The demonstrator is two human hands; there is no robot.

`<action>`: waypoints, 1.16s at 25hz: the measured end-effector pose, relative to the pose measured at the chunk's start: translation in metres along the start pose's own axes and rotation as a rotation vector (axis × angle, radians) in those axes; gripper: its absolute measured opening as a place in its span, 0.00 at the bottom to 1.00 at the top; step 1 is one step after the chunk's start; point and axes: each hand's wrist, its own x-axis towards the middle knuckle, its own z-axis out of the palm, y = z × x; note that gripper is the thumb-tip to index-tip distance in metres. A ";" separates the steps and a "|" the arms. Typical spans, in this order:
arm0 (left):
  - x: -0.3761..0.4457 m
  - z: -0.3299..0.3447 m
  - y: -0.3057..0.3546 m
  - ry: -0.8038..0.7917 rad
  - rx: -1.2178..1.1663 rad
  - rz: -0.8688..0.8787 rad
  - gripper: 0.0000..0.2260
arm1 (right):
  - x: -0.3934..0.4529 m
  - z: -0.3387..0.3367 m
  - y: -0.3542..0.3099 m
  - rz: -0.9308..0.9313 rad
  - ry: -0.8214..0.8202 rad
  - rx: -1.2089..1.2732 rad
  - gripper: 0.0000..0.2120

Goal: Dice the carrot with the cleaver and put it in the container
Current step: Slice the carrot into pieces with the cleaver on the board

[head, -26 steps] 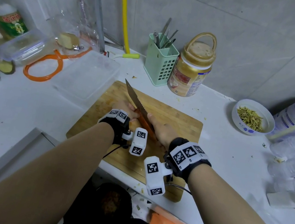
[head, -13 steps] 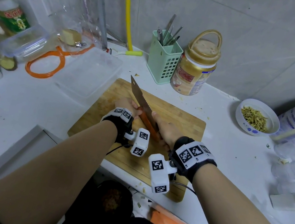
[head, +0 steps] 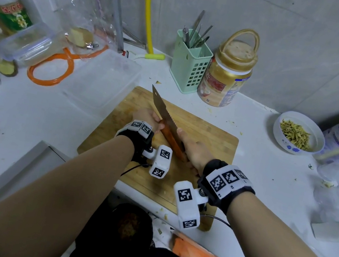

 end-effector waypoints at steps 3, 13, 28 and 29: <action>0.002 0.000 0.001 -0.008 -0.025 -0.018 0.09 | -0.004 -0.003 -0.005 0.023 -0.007 0.010 0.33; 0.000 -0.002 -0.004 -0.021 -0.059 0.009 0.10 | 0.001 -0.001 -0.021 0.046 -0.049 -0.018 0.33; -0.002 -0.002 0.004 0.003 0.035 0.010 0.10 | 0.001 -0.006 -0.027 0.070 -0.055 -0.024 0.33; -0.002 -0.003 0.004 -0.003 0.034 0.008 0.10 | 0.001 -0.007 -0.028 0.074 -0.068 -0.034 0.33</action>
